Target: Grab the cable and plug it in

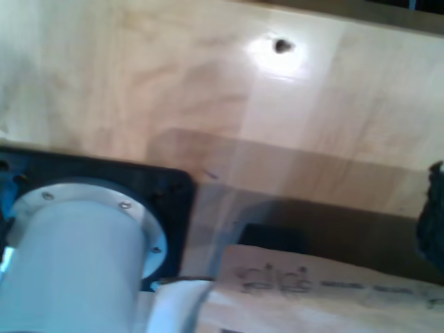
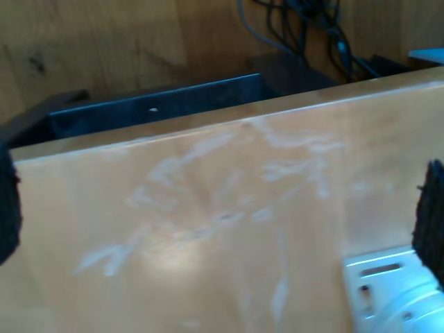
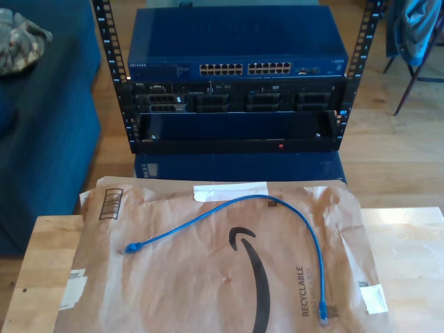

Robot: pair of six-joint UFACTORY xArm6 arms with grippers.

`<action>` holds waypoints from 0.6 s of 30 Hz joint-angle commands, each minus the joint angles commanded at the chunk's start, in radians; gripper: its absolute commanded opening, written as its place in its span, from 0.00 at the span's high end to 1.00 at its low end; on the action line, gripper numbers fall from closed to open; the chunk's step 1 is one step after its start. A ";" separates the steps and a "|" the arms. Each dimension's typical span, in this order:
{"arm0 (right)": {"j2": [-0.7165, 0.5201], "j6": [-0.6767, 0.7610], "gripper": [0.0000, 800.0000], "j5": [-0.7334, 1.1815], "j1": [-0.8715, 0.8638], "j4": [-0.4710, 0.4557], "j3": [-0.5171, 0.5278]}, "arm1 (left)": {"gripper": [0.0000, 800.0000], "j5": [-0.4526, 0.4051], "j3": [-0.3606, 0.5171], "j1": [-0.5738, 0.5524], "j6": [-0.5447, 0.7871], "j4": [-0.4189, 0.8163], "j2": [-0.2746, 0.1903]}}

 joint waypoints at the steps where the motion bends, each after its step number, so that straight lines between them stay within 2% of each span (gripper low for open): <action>1: 0.031 0.023 0.01 0.029 0.041 0.000 -0.043 | 0.00 0.000 -0.002 -0.038 -0.031 0.000 -0.002; 5: 0.103 0.196 0.01 0.117 0.204 0.003 -0.178 | 0.00 0.026 -0.018 -0.195 -0.176 0.000 0.002; 12: 0.147 0.534 0.01 0.115 0.628 0.002 -0.230 | 0.00 0.069 -0.100 -0.503 -0.500 -0.002 0.037; 18: 0.222 0.842 0.01 0.109 1.039 0.002 -0.318 | 0.00 0.068 -0.117 -0.681 -0.655 -0.002 0.038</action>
